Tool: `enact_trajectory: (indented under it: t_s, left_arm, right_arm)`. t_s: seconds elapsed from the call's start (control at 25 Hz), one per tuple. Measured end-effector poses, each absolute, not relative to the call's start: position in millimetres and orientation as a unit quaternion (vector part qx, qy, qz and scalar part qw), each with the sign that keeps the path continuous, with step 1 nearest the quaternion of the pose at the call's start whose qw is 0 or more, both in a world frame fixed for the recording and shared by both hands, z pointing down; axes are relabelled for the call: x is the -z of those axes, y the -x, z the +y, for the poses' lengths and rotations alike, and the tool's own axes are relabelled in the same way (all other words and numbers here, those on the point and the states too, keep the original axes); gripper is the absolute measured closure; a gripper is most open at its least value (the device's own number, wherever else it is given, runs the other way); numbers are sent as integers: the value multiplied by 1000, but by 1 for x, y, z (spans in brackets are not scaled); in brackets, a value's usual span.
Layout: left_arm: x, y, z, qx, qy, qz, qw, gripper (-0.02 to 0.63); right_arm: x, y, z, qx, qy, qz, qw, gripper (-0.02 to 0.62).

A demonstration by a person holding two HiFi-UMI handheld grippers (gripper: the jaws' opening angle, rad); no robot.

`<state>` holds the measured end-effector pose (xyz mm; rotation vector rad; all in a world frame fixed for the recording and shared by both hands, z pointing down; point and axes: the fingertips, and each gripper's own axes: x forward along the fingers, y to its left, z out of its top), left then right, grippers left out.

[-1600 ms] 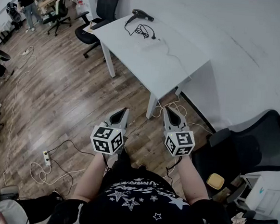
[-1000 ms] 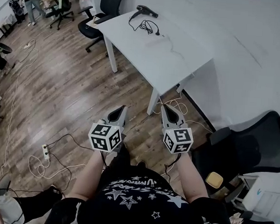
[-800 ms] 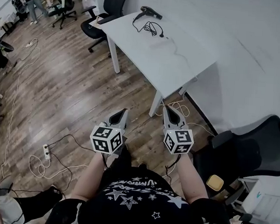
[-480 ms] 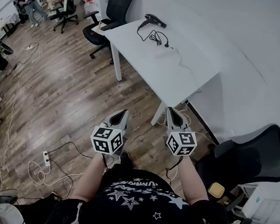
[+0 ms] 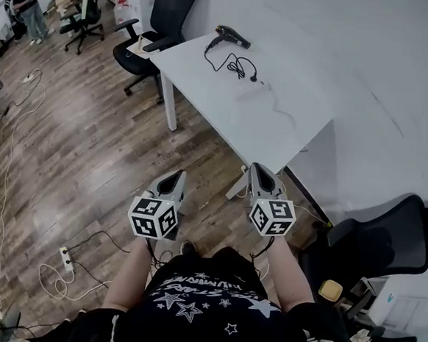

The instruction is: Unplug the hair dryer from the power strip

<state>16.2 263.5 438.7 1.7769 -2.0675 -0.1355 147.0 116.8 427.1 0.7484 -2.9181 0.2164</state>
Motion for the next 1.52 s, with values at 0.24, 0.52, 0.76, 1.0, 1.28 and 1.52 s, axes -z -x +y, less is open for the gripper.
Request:
enact_trajectory:
  t_s: [0.24,0.52,0.76,1.0,1.28,1.52]
  left_arm:
    - [-450,-2,254,48,-643,-733,216,598]
    - [-462,20,230,40,-642,-732,223,598]
    - [-470,54,191,30,-637,-735,232,598]
    - [-471,86,125,21,-643,-729,235,598]
    - [-463,120,47,12,-648,-723,238,598]
    - [-468,133,-6,-3,-653,-717,244,598]
  right_arm:
    - [-439,-144,102,-62,-256,-960,89,586]
    - [-456,-121,64,-78,-278,-953,92,586]
    - [-468,-75,17,-96,-277,-952,91,586]
    - [-476,-39,-47,-109,-277,-950,94,586]
    - [-476,-13,-128,-118,-289,-945,102,586]
    - [-488,3,-180,-135,-296,-939,112,586]
